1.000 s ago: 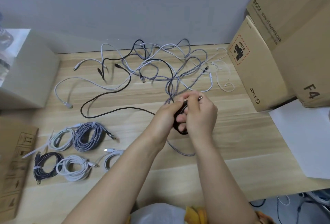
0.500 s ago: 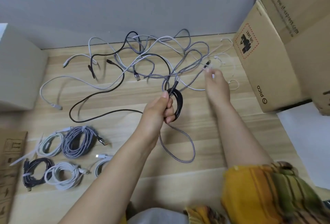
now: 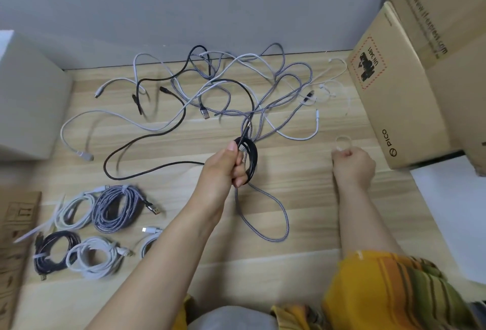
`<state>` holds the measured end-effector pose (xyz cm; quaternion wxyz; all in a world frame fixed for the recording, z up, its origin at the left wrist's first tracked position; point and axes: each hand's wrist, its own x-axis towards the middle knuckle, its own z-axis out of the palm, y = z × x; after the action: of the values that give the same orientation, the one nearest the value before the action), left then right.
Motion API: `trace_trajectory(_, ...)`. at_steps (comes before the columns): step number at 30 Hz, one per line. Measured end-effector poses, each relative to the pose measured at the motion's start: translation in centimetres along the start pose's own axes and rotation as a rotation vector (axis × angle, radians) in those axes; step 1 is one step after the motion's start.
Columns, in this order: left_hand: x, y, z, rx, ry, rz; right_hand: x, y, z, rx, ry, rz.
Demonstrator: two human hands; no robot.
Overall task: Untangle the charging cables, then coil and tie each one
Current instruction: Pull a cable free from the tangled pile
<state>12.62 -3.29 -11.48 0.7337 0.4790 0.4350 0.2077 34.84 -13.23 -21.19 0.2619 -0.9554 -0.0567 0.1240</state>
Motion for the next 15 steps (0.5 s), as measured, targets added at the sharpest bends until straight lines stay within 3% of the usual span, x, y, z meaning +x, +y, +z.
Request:
trace_trajectory(5,-1.3,-0.2,-0.4,0.048,0.036,0.027,-4.2,-0.1,-1.2,0.394,0.098,-0.055)
trace_trajectory(8,-2.6,-0.1,-0.6,0.098,0.044,0.098,-9.1,-2.9,-2.3,0.582,-0.063,-0.217)
trace_trajectory(11,-3.8,0.1,-0.8,0.18,0.108,0.137,-14.3,-5.1,-2.3,0.582,-0.209,-0.455)
trace_trajectory(15,-4.5,0.4,-1.4,0.162,0.18,0.16,-17.5,-5.8,-1.6,0.422,-0.234,-0.753)
